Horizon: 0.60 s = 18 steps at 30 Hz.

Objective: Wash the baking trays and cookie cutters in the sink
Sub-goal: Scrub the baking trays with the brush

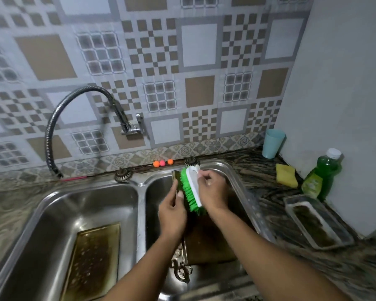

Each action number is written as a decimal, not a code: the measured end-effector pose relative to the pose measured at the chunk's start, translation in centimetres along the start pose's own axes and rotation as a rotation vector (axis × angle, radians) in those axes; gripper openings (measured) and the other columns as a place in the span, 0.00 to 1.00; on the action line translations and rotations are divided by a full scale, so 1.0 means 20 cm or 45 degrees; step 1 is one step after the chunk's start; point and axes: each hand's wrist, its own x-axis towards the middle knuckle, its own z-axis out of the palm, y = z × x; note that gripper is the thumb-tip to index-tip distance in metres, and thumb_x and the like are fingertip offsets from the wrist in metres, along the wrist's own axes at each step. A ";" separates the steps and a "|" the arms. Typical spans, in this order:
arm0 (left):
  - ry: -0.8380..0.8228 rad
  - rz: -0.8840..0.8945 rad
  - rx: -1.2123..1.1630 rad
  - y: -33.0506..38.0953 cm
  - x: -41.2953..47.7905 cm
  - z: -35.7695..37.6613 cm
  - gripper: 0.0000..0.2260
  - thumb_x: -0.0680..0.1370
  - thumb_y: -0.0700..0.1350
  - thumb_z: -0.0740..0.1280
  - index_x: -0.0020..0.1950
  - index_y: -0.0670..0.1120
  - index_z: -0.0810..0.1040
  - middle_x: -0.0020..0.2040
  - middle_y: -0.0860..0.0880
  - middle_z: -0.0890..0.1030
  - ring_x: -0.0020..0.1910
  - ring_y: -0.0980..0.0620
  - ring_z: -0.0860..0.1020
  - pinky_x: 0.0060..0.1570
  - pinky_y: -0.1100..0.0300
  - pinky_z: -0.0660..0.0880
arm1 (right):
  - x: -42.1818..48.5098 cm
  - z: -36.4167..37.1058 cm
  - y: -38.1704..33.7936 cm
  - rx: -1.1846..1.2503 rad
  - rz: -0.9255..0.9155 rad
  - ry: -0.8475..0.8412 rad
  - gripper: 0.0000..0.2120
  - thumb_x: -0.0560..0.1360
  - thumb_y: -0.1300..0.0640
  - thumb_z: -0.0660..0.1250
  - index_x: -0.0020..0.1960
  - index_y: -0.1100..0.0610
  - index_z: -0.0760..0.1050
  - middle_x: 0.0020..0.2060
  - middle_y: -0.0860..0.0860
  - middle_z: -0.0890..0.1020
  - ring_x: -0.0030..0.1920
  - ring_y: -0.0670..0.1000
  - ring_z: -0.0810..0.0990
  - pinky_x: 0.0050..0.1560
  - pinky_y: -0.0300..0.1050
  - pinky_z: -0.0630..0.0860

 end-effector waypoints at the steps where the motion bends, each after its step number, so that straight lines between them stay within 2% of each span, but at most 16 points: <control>1: 0.005 -0.033 -0.048 -0.01 0.01 -0.04 0.18 0.82 0.42 0.65 0.71 0.56 0.75 0.62 0.58 0.82 0.55 0.63 0.80 0.60 0.61 0.75 | -0.01 0.01 0.02 -0.048 -0.011 -0.002 0.05 0.76 0.62 0.68 0.44 0.56 0.82 0.40 0.48 0.83 0.42 0.48 0.80 0.41 0.32 0.71; 3: -0.003 -0.047 -0.083 -0.01 0.02 -0.11 0.18 0.82 0.42 0.65 0.70 0.57 0.76 0.57 0.59 0.84 0.45 0.58 0.80 0.51 0.61 0.76 | -0.01 0.02 0.05 -0.115 0.104 0.089 0.06 0.77 0.59 0.68 0.42 0.53 0.81 0.40 0.49 0.84 0.45 0.53 0.82 0.43 0.39 0.72; 4: -0.006 -0.042 -0.085 -0.01 0.03 -0.13 0.17 0.82 0.42 0.65 0.70 0.56 0.76 0.57 0.59 0.84 0.44 0.59 0.80 0.50 0.61 0.76 | -0.03 0.04 0.05 -0.098 0.119 0.130 0.07 0.77 0.58 0.68 0.41 0.52 0.80 0.40 0.49 0.83 0.45 0.54 0.83 0.43 0.40 0.71; 6: 0.041 -0.048 -0.071 -0.01 0.07 -0.17 0.17 0.83 0.41 0.64 0.70 0.55 0.76 0.57 0.61 0.83 0.47 0.66 0.81 0.51 0.67 0.76 | -0.12 0.15 -0.02 -0.071 -0.041 0.052 0.07 0.77 0.57 0.68 0.41 0.51 0.79 0.39 0.45 0.83 0.42 0.48 0.82 0.40 0.41 0.73; 7: 0.079 -0.090 -0.086 -0.03 0.09 -0.20 0.17 0.83 0.40 0.63 0.71 0.53 0.76 0.55 0.62 0.82 0.45 0.69 0.81 0.47 0.71 0.75 | -0.18 0.20 -0.04 -0.095 -0.126 -0.028 0.06 0.77 0.56 0.68 0.42 0.50 0.80 0.40 0.44 0.83 0.42 0.45 0.80 0.40 0.40 0.74; 9: 0.127 -0.157 -0.120 -0.07 0.13 -0.27 0.17 0.83 0.39 0.63 0.70 0.53 0.76 0.46 0.65 0.83 0.35 0.69 0.79 0.38 0.74 0.73 | -0.23 0.26 -0.01 -0.149 -0.162 -0.062 0.05 0.77 0.54 0.68 0.44 0.49 0.81 0.42 0.43 0.84 0.44 0.45 0.81 0.43 0.42 0.77; 11: 0.122 -0.167 -0.114 -0.09 0.13 -0.32 0.17 0.82 0.41 0.65 0.69 0.55 0.77 0.38 0.66 0.83 0.29 0.66 0.75 0.33 0.72 0.71 | -0.22 0.25 0.03 -0.159 -0.053 0.027 0.07 0.77 0.54 0.67 0.41 0.47 0.79 0.42 0.44 0.84 0.46 0.50 0.83 0.46 0.45 0.78; 13: 0.137 -0.149 -0.117 -0.08 0.16 -0.35 0.17 0.82 0.40 0.64 0.69 0.55 0.77 0.47 0.65 0.85 0.35 0.67 0.78 0.38 0.72 0.74 | -0.26 0.30 0.02 -0.150 -0.064 0.023 0.06 0.76 0.53 0.67 0.41 0.47 0.80 0.42 0.43 0.85 0.47 0.49 0.83 0.47 0.45 0.79; 15: 0.196 -0.192 -0.158 -0.08 0.21 -0.39 0.18 0.82 0.36 0.63 0.69 0.51 0.77 0.58 0.56 0.83 0.38 0.68 0.79 0.39 0.73 0.74 | -0.36 0.35 0.00 -0.194 -0.207 -0.099 0.05 0.75 0.50 0.66 0.46 0.46 0.81 0.44 0.42 0.85 0.46 0.46 0.82 0.46 0.45 0.79; 16: 0.204 -0.209 -0.173 -0.08 0.23 -0.41 0.18 0.82 0.36 0.63 0.69 0.50 0.77 0.60 0.51 0.83 0.38 0.67 0.79 0.39 0.72 0.73 | -0.38 0.35 0.01 -0.230 -0.229 -0.110 0.05 0.74 0.50 0.66 0.47 0.46 0.81 0.45 0.42 0.85 0.47 0.45 0.82 0.46 0.45 0.79; 18: 0.185 -0.177 -0.150 -0.09 0.25 -0.47 0.17 0.82 0.39 0.64 0.70 0.50 0.77 0.61 0.45 0.82 0.44 0.60 0.82 0.44 0.69 0.70 | -0.37 0.31 0.06 -0.253 -0.130 -0.014 0.05 0.75 0.53 0.68 0.47 0.48 0.83 0.47 0.44 0.86 0.50 0.49 0.83 0.50 0.46 0.79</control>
